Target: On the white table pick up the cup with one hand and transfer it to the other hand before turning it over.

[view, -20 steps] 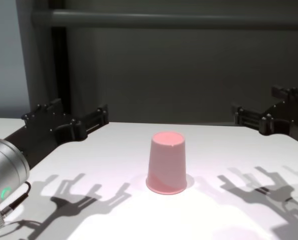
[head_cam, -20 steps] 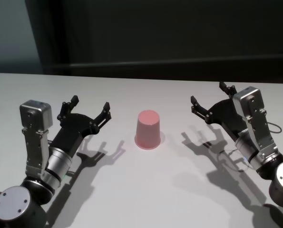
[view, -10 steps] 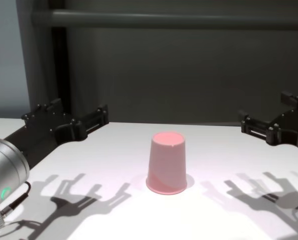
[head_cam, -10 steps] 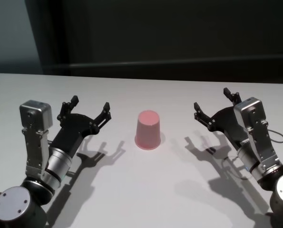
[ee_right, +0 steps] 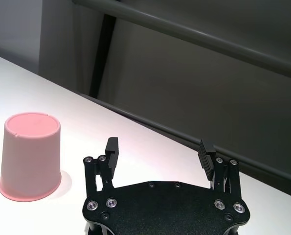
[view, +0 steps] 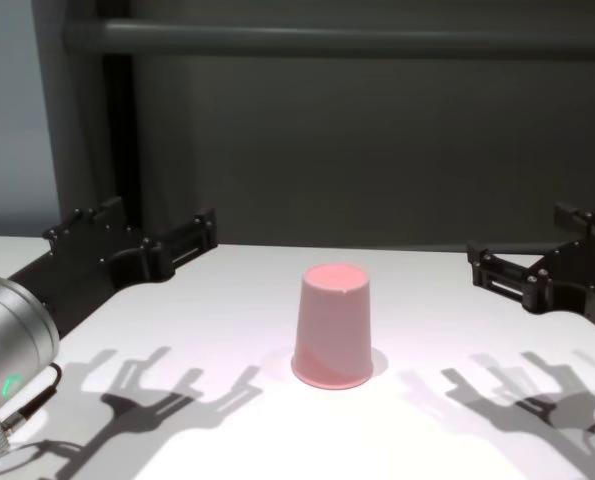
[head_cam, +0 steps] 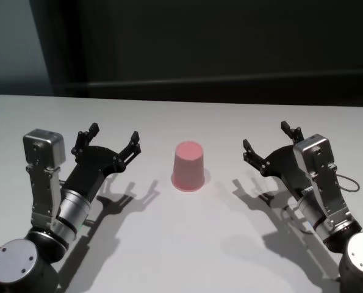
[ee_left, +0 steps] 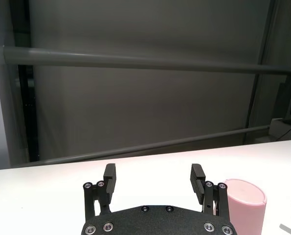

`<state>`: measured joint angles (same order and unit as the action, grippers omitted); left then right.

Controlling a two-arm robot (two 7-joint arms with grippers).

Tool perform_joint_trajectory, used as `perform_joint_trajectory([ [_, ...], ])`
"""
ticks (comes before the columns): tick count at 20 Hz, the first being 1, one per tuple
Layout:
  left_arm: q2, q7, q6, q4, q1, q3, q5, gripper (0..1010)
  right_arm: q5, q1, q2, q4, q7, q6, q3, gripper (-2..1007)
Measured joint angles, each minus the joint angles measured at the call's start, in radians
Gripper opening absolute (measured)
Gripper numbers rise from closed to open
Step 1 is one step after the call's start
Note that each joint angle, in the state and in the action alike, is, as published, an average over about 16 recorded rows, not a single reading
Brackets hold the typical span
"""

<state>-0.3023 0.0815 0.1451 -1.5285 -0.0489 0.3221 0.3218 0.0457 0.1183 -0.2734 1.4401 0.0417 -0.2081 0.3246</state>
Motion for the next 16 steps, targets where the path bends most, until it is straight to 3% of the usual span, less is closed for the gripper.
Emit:
perform_joint_trajectory([
  [16, 0.000, 0.000, 0.000, 0.000, 0.000, 0.000, 0.000, 1001, -0.007, -0.003, 0.042, -0.027, 0.025, -0.025, -0.010, 1002],
])
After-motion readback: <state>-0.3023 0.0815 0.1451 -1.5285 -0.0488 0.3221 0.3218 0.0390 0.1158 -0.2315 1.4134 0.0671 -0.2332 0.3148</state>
